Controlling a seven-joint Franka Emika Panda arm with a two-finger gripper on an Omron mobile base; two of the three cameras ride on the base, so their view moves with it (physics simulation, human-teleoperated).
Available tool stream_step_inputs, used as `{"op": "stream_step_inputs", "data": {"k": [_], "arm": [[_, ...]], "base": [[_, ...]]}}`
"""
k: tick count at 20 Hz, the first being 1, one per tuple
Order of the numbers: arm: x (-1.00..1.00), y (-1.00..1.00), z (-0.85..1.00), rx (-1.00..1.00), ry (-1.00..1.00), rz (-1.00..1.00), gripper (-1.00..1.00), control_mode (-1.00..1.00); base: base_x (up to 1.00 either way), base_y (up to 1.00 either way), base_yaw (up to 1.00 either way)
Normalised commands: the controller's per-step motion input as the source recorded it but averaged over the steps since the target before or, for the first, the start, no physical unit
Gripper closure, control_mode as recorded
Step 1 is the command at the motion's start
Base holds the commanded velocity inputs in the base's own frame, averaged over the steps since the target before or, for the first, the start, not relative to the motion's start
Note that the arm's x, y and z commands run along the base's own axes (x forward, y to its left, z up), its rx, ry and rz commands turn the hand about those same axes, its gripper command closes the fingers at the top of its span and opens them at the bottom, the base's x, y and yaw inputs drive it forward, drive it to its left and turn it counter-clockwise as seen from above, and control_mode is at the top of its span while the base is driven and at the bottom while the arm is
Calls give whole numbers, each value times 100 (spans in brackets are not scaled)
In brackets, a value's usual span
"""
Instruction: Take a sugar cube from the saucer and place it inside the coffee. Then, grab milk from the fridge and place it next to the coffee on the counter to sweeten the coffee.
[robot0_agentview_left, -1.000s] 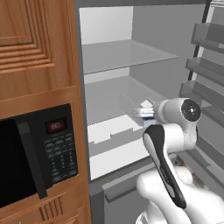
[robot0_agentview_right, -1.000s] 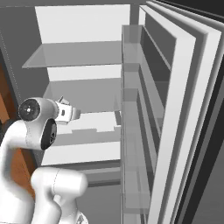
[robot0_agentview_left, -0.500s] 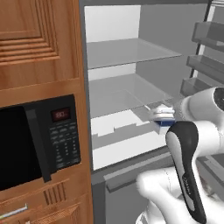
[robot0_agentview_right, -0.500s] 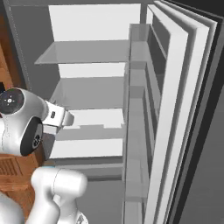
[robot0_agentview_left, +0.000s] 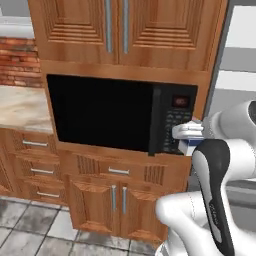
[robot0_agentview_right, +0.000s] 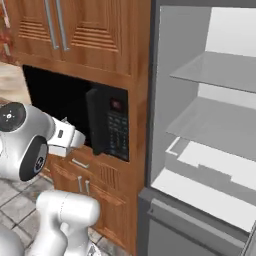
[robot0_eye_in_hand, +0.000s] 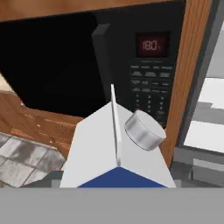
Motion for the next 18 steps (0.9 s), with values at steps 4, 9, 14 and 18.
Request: {"op": "stream_step_inputs", "data": {"k": [4, 9, 14, 18], "arm": [[0, 0, 0, 0, 0, 0, 100, 100], [0, 0, 0, 0, 0, 0, 100, 100], [0, 0, 0, 0, 0, 0, 100, 100], [0, 0, 0, 0, 0, 0, 100, 100]], "base": [[-13, 54, 100], [-8, 53, 99], [3, 51, 93], [77, 27, 69]]}}
